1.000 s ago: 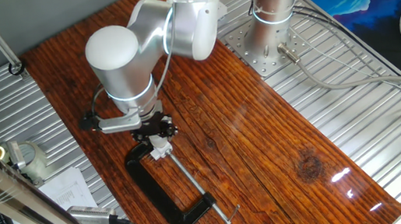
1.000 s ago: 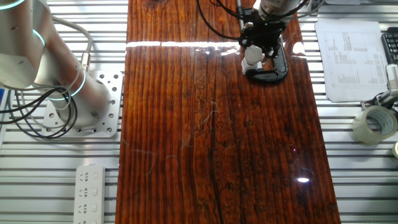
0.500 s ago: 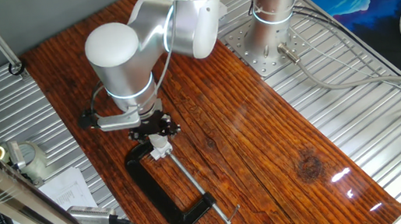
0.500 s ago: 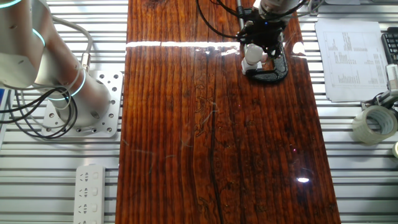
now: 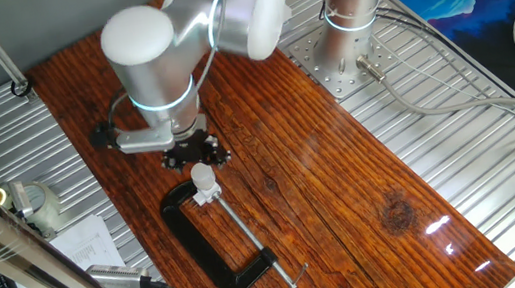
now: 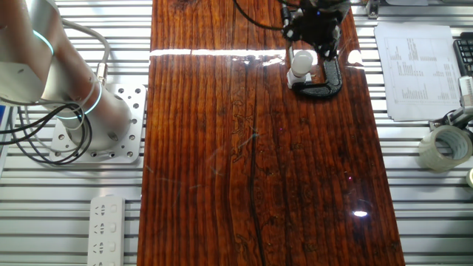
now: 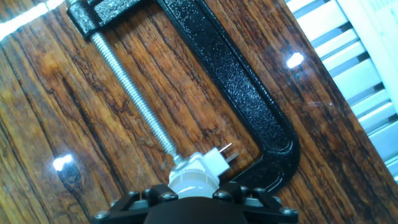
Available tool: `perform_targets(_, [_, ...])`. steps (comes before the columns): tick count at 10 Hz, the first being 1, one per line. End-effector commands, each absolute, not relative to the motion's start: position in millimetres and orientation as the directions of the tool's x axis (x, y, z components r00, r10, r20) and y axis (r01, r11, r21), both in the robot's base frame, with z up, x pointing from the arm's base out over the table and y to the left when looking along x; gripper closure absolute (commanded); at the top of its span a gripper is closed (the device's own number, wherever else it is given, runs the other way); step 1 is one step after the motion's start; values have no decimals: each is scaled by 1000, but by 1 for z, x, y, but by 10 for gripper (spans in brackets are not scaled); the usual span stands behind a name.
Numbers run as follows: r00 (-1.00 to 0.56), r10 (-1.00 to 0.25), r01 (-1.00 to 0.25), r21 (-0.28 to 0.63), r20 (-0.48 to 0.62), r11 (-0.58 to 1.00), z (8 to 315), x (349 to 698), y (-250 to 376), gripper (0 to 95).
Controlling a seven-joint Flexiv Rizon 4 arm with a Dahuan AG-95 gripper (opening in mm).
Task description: Install the light bulb by rotating it
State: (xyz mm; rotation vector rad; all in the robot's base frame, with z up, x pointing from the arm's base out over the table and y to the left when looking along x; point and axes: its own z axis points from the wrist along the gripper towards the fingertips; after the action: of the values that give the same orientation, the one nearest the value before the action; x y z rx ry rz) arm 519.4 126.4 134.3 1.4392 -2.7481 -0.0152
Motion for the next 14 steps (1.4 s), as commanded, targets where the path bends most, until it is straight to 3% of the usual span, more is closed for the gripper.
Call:
perform_targets(1, [-662,-749,-748,21,21,663,151,515,123,570])
perform_targets(2, [-709,-705,-705,10,10,709,157,514,119,570])
perform_targets(4, [-806,-592,-592,-6,-4,806,168,510,113,950])
perform_targets(10, [-934,-357,-357,-11,-3,934,184,501,111,950])
perform_targets(14, [-938,-347,-347,-5,-5,938,184,501,111,950])
